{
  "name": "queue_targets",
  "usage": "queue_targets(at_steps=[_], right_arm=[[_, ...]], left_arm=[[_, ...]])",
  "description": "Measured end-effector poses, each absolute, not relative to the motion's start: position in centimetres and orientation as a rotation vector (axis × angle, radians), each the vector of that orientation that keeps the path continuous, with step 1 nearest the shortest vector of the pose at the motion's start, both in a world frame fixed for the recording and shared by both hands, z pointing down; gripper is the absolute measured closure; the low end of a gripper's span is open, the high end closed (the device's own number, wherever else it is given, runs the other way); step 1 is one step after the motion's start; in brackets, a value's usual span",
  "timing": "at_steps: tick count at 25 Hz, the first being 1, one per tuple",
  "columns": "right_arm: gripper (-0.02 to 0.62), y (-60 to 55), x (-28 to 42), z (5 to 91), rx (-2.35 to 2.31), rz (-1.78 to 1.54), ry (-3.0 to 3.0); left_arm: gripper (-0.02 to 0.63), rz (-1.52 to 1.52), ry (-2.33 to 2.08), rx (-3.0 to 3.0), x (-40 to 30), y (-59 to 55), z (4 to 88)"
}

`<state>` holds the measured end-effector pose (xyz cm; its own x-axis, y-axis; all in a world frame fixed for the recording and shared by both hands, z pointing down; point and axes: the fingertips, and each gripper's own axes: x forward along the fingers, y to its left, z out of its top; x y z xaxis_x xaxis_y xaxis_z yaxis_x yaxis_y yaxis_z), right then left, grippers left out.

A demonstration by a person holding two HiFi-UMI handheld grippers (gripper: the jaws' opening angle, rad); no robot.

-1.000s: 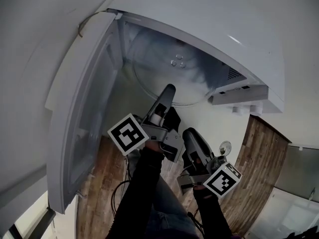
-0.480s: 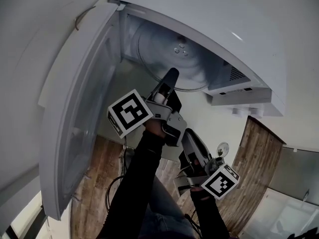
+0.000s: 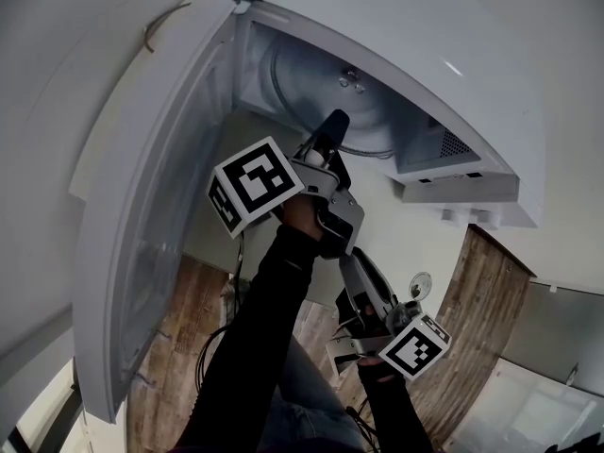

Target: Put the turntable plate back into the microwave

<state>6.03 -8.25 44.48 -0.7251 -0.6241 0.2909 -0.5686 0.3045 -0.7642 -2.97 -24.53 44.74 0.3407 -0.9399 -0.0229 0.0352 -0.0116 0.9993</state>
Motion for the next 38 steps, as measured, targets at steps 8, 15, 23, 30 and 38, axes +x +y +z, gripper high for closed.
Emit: queue_targets(at_steps=[8,15,23,30,38], right_arm=[[0.480,-8.3,5.5,44.7,-1.134,-1.419,2.486],[0.480,-8.4,5.5,45.0,-1.142,-1.437,2.475],[0.479,-8.6,5.4,45.4,-1.137,-1.464,2.447],[0.479,-8.6,5.2,45.5,-1.136,-1.474,2.434],[0.479,-9.4,5.1,45.5,-1.159,-1.456,2.439]], left_arm=[[0.555,-0.953,-0.927,1.314,-3.1,-25.3,45.5],[0.560,-0.940,-0.922,1.297,-2.9,-25.9,45.6],[0.568,-0.905,-0.932,1.286,-3.0,-26.6,45.6],[0.577,-0.823,-0.976,1.257,-3.0,-26.9,46.2],[0.584,-0.687,-1.027,1.254,-2.8,-26.8,46.6]])
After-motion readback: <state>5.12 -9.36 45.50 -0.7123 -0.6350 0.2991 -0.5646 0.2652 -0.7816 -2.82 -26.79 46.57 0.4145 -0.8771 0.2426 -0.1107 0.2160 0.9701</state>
